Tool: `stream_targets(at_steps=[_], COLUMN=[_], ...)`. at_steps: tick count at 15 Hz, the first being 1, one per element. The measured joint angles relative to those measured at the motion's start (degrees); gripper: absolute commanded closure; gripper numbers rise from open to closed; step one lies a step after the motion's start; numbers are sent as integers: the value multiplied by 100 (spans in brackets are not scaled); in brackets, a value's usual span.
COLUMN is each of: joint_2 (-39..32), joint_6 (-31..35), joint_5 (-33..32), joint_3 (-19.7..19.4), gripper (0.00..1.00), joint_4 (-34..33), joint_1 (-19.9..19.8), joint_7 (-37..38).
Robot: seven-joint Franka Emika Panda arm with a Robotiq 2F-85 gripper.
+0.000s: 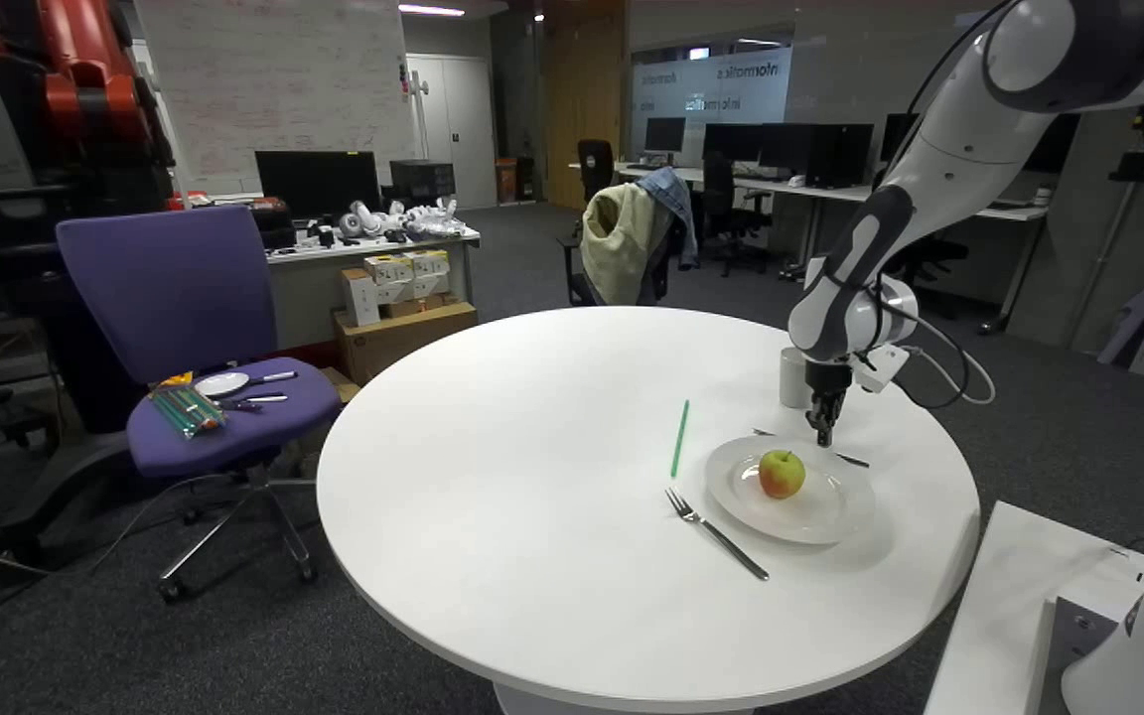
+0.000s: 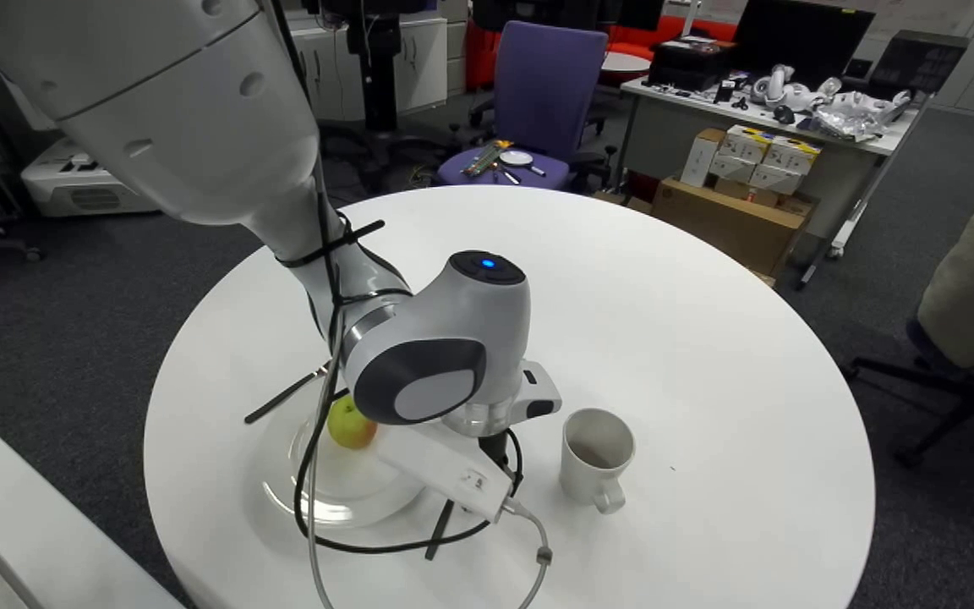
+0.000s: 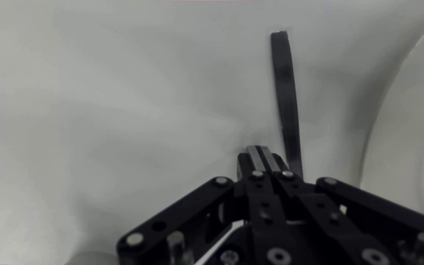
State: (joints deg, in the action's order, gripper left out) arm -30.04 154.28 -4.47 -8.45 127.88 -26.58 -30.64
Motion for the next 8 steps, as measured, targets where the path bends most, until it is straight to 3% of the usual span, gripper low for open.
stream_targets(at_steps=[8], joint_2=[9], joint_6=[1], joint_5=[-62], joint_3=[-196], gripper=[100], joint_4=[58], joint_1=[25], joint_7=[75])
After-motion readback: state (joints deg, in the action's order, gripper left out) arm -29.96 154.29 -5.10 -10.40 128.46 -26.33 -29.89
